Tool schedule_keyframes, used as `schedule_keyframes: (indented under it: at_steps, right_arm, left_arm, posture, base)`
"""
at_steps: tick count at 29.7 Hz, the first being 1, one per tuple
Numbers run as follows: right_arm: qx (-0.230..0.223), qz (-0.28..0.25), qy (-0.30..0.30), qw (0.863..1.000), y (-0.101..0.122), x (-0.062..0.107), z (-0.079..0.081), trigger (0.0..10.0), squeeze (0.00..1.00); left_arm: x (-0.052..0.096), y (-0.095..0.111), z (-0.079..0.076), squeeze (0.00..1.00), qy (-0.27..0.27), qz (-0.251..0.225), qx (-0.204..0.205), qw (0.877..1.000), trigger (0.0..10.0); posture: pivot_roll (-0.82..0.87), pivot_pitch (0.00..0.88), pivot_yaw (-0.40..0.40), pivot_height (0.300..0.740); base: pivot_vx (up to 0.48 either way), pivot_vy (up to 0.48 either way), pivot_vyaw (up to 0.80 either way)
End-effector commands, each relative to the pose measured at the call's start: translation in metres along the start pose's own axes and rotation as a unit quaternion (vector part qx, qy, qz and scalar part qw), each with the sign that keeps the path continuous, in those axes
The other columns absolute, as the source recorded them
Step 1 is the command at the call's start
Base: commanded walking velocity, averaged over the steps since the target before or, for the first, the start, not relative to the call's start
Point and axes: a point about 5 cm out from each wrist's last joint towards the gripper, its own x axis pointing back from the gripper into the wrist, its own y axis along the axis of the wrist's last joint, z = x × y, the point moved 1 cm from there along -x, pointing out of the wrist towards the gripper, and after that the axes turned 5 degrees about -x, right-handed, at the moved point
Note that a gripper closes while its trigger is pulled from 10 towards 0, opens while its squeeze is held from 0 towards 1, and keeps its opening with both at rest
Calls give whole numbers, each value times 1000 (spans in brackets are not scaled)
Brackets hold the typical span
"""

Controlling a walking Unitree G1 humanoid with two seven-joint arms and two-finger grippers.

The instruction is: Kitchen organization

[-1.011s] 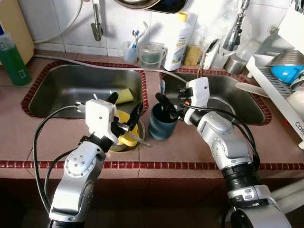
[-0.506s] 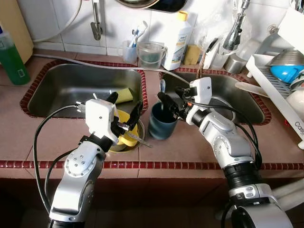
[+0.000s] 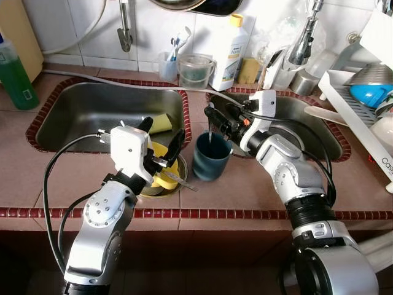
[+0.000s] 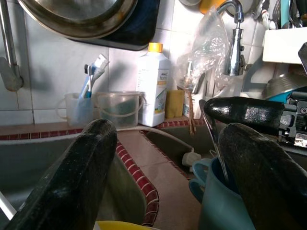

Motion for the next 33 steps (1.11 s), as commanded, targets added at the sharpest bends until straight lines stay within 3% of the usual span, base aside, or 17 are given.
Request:
schedule_keyframes:
  at_steps: [1, 3, 4, 7, 33]
  right_arm:
    - [-18, -5, 5, 1000, 4, 0, -2, 3137, 0]
    - [-22, -4, 6, 1000, 3, 0, -2, 2667, 0]
    - [-31, 0, 12, 999, 1, 0, -2, 549, 0]
    - [-47, 0, 23, 999, -1, 0, 0, 0, 0]
    - [-77, -4, 47, 996, -2, 7, -1, 0, 0]
  left_arm:
    - [-2, 5, -3, 0, -1, -8, -2, 1000, 10000]
    - [-2, 5, -3, 0, 0, -8, -2, 1000, 10000]
    - [-2, 5, -3, 0, 1, -9, -1, 1000, 10000]
    - [-2, 6, -3, 0, 2, -10, -1, 1000, 10000]
    - [-4, 7, -4, 0, 1, -16, 5, 1000, 10000]
  posture:
    - [-126, 75, -121, 740]
    - [-125, 75, -122, 740]
    - [-125, 75, -123, 740]
    - [-125, 76, -124, 740]
    - [-130, 71, -128, 740]
  base:
    - [0, 0, 0]
    - [0, 0, 0]
    - [0, 0, 0]
    - [0, 0, 0]
    - [0, 0, 0]
